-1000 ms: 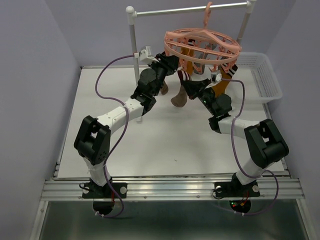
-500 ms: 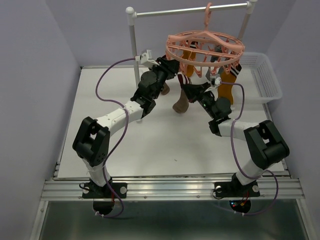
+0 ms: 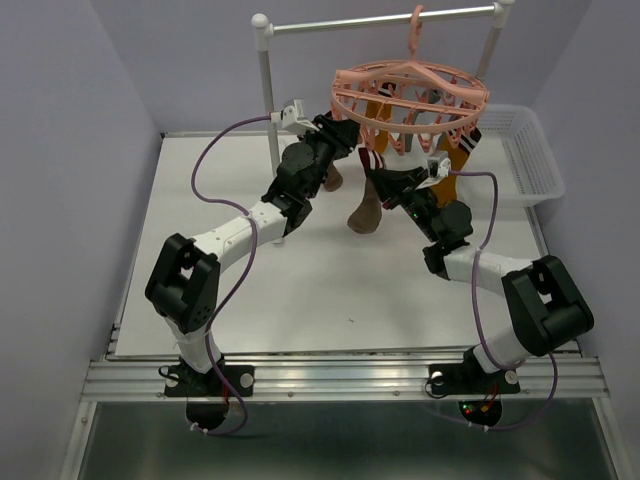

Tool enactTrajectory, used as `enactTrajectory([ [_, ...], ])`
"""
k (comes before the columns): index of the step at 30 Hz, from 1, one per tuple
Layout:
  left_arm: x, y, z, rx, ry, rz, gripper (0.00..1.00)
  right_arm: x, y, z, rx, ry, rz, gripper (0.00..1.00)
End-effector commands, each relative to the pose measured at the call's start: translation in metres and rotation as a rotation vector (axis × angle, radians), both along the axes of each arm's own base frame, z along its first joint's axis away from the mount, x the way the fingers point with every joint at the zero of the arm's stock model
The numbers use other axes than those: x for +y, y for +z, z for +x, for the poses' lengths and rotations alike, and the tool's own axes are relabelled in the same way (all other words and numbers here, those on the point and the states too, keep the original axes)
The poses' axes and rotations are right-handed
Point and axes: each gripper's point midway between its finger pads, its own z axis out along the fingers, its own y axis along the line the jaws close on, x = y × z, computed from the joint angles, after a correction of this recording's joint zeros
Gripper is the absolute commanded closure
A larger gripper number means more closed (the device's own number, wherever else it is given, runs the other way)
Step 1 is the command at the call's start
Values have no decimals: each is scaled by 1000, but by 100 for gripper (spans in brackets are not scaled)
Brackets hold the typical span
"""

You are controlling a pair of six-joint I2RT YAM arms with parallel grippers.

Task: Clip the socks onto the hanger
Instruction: Clamp the sock onto the hanger.

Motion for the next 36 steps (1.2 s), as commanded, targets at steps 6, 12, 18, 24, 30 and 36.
enactTrajectory([
  [6,10,31,-14,-45,2,-31,100,-3,65,-28,-280,31,82,99],
  [12,9,31,-15,-44,-4,-30,100,-2,69,-27,-293,34,91,99],
  [18,9,34,-16,-50,-4,-25,100,-3,74,-30,-314,32,103,99],
  [24,9,32,-15,-45,-4,-21,100,-6,80,-35,-339,28,111,99],
  [30,7,29,-14,-39,-8,-17,100,-8,84,-39,-356,30,119,99],
  [36,6,28,-14,-37,-11,-18,100,-7,85,-37,-365,24,123,99],
])
